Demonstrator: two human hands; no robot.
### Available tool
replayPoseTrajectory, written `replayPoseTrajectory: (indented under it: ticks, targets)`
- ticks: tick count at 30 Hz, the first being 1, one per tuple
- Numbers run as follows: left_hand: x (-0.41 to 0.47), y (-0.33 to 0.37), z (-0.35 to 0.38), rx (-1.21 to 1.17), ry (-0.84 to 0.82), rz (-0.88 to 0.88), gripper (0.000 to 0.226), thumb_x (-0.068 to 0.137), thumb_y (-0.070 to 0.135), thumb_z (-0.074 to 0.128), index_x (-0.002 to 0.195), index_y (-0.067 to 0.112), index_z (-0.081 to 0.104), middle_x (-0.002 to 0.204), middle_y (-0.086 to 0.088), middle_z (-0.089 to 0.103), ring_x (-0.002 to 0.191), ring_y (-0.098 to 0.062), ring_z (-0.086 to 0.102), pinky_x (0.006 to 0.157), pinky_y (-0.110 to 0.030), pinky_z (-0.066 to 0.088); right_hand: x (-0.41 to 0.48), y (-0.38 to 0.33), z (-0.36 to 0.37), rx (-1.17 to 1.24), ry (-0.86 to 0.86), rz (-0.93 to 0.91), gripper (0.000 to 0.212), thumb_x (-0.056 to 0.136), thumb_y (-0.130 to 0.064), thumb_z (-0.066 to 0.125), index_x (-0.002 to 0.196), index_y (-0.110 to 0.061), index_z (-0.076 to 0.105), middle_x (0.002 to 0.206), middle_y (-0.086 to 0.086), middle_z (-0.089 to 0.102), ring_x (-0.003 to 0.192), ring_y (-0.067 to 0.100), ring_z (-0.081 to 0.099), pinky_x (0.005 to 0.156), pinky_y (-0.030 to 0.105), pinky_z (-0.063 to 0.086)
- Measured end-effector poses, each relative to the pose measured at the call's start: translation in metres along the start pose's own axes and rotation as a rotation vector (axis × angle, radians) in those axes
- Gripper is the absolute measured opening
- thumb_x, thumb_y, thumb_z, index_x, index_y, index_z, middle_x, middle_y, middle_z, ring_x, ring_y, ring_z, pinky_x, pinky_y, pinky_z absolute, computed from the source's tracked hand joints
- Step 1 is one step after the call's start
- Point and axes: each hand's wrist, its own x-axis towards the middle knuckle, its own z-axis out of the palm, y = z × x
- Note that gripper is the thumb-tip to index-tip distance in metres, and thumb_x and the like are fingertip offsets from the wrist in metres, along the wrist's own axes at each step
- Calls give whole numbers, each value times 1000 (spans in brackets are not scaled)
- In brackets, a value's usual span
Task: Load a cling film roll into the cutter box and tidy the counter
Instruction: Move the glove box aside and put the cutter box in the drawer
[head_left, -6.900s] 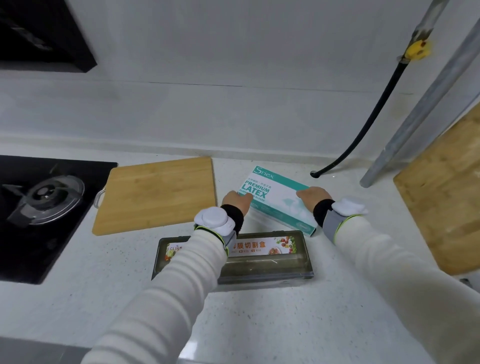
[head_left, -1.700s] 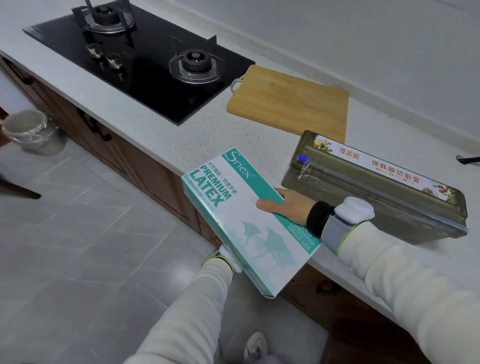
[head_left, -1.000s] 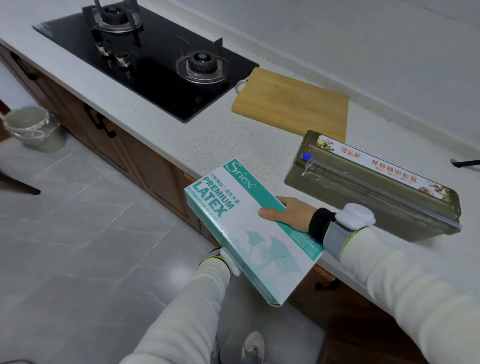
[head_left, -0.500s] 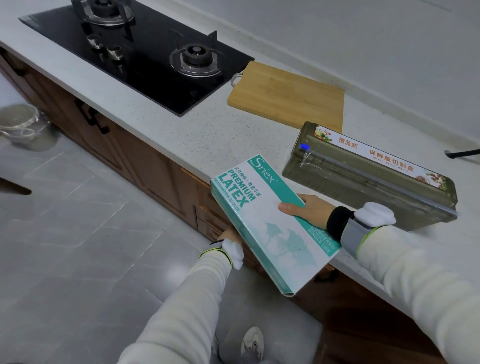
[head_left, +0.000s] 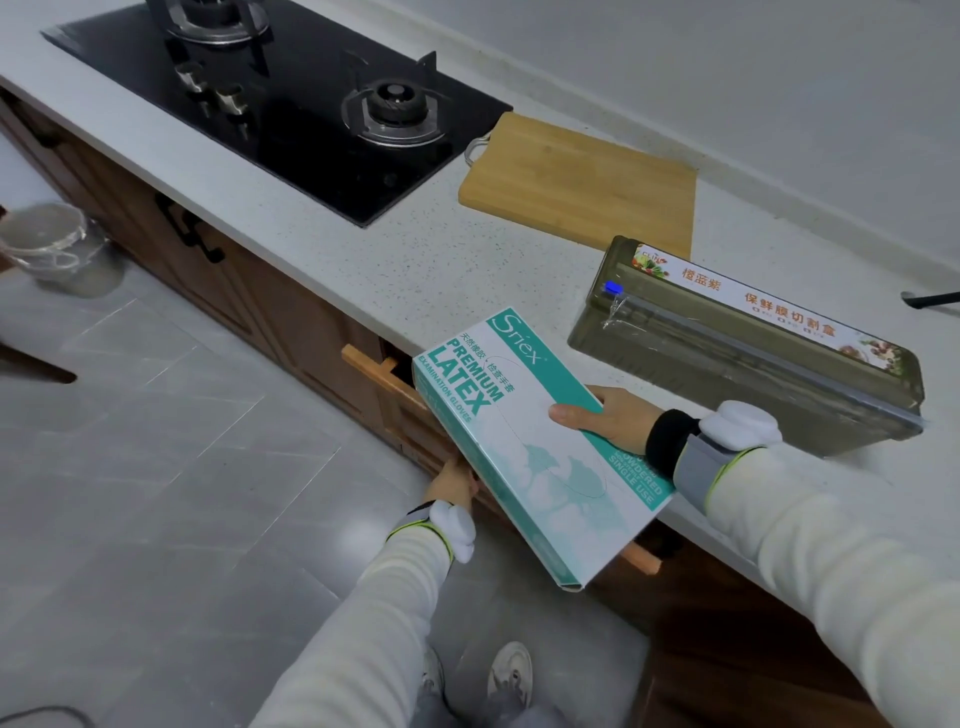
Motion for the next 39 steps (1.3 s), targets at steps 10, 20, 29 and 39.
replayPoseTrajectory:
  ticks: [10, 20, 29, 39]
  targets:
    - [-82, -84, -12, 174, -110, -129, 32, 94, 23, 44, 110, 9, 69, 116, -7, 68, 108, -26, 63, 94, -32, 51, -4, -28, 42, 7, -41, -46, 23, 79, -59, 59, 78, -35, 59, 72, -19, 66, 58, 2, 63, 50, 14, 43]
    - [-128, -98, -61, -538, 347, -240, 42, 92, 29, 46, 57, 10, 55, 34, -3, 57, 33, -10, 56, 52, -25, 53, -10, -38, 91, 39, -197, -68, 43, 81, -51, 63, 110, -19, 62, 80, -13, 68, 69, 7, 65, 59, 17, 48]
    - [-119, -53, -45, -1267, 69, -381, 68, 86, 72, 21, 104, 19, 58, 94, -7, 66, 90, -27, 64, 86, -41, 54, 12, -23, 113, 44, -147, -11, 66, 78, -53, 65, 128, -19, 38, 84, -12, 58, 67, 6, 60, 54, 16, 43]
    - [-82, -30, -14, -1458, -16, -375, 48, 95, 45, 44, 131, 15, 49, 127, -12, 61, 98, -28, 61, 75, -40, 54, 63, 0, 112, -307, -123, 27, 61, 79, -65, 56, 118, -19, 49, 102, -2, 65, 72, 8, 59, 59, 19, 40]
